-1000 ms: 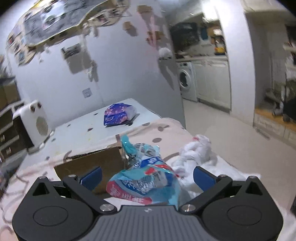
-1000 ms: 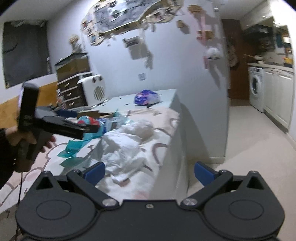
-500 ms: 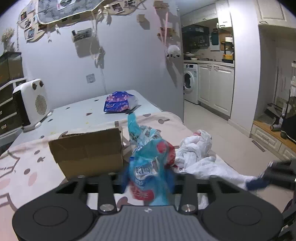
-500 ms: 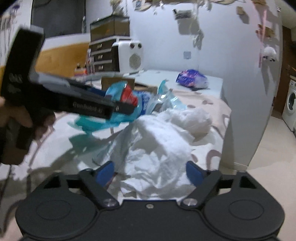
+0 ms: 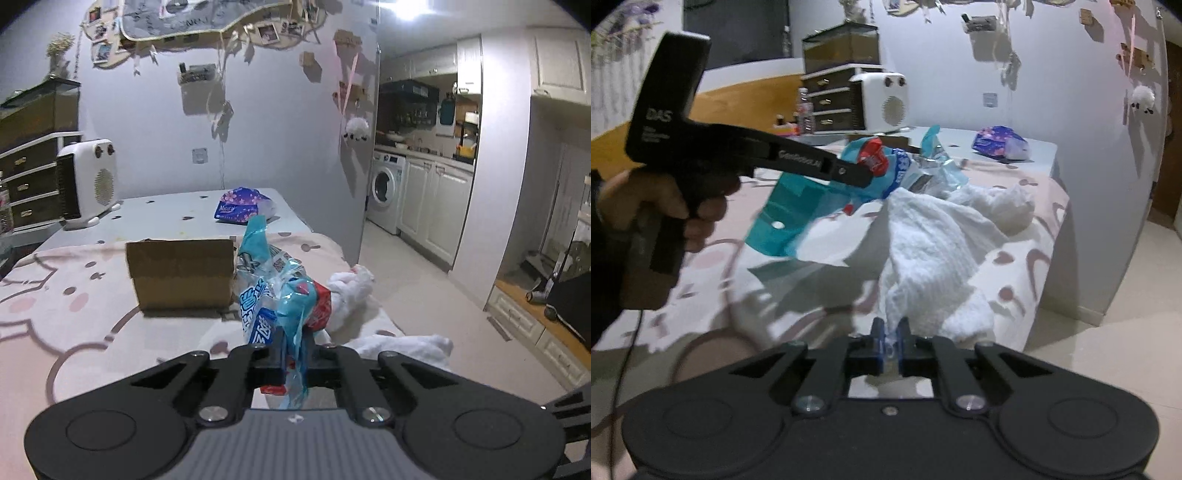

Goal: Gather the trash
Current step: 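Grasp the white tissue with the right tool while the left tool holds the blue bag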

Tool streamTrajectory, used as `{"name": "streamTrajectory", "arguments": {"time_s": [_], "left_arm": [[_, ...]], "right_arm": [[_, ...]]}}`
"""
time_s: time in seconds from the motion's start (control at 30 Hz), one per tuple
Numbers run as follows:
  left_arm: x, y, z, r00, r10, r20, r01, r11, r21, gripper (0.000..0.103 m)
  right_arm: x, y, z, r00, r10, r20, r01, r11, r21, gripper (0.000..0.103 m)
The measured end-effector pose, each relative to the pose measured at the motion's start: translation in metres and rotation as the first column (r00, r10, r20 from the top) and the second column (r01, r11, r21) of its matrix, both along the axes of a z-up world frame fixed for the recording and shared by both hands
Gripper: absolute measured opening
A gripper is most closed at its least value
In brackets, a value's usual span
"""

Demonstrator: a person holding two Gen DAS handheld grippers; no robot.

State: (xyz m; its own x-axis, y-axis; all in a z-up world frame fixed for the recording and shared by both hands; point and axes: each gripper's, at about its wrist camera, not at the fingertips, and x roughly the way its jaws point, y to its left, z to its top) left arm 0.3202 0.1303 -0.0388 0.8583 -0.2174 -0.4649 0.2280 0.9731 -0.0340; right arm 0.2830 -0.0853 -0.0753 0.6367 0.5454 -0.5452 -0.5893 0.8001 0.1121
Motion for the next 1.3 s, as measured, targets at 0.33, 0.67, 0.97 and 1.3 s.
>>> {"name": "streamTrajectory", "arguments": {"time_s": [0.33, 0.67, 0.97, 1.3], "left_arm": [[-0.097, -0.006, 0.015, 0.998, 0.015, 0.068, -0.009, 0.997, -0.079, 0.006], [-0.17, -0.021, 0.018, 0.992, 0.011, 0.129, 0.008, 0.989, -0.146, 0.006], [-0.215, -0.012, -0.018, 0.988, 0.14, 0.059, -0.124, 0.968, -0.218, 0.006], [-0.235, 0.014, -0.042, 0.977, 0.213, 0.004, -0.205, 0.942, -0.266, 0.006]], "right_arm": [[-0.104, -0.033, 0.047, 0.991, 0.11, 0.07, -0.114, 0.991, 0.063, 0.007], [-0.183, -0.074, 0.114, 0.967, 0.142, 0.212, -0.174, 0.975, 0.14, 0.007], [-0.111, -0.033, 0.053, 0.981, 0.183, -0.061, -0.17, 0.97, 0.175, 0.007], [-0.088, 0.022, 0.003, 0.99, 0.136, -0.018, -0.137, 0.991, -0.01, 0.013]]}}
